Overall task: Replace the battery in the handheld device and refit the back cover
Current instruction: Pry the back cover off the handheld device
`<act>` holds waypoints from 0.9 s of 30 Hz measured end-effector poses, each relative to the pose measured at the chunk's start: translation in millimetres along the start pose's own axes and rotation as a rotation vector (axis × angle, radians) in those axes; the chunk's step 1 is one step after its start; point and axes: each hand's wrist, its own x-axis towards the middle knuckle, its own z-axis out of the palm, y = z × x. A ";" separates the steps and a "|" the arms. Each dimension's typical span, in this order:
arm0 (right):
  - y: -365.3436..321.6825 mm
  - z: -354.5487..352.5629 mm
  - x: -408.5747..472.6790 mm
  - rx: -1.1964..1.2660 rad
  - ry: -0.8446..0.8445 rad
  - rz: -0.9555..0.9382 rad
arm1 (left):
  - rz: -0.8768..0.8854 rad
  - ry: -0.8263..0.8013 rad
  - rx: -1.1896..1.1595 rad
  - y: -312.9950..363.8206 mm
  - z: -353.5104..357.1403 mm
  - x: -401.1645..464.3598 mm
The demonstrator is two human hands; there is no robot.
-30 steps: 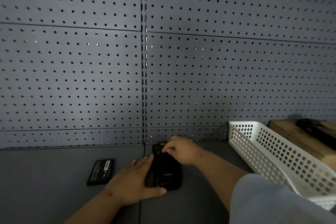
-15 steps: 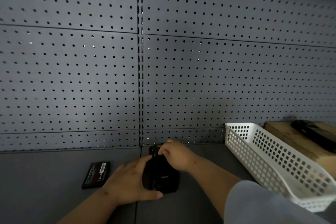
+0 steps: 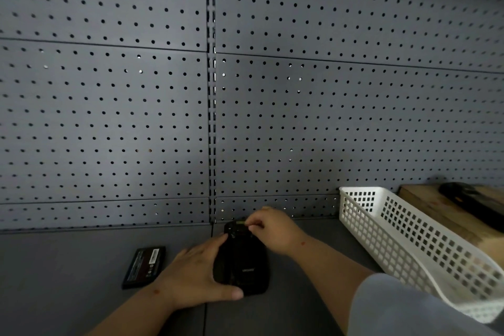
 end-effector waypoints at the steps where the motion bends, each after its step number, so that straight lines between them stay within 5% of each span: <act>1: 2.9 1.5 -0.7 0.005 0.018 0.014 | -0.001 0.011 -0.070 -3.6 -1.0 2.8; 4: 11.5 8.1 -1.8 0.040 -0.002 0.065 | -0.010 0.076 -0.254 -13.9 -6.1 15.8; 9: 17.3 12.2 -3.1 0.087 -0.004 0.062 | -0.009 0.195 -0.139 -19.7 -10.6 44.0; 27: 38.1 34.2 -5.2 0.683 -0.042 0.224 | 0.174 0.001 0.118 -25.7 -35.3 77.4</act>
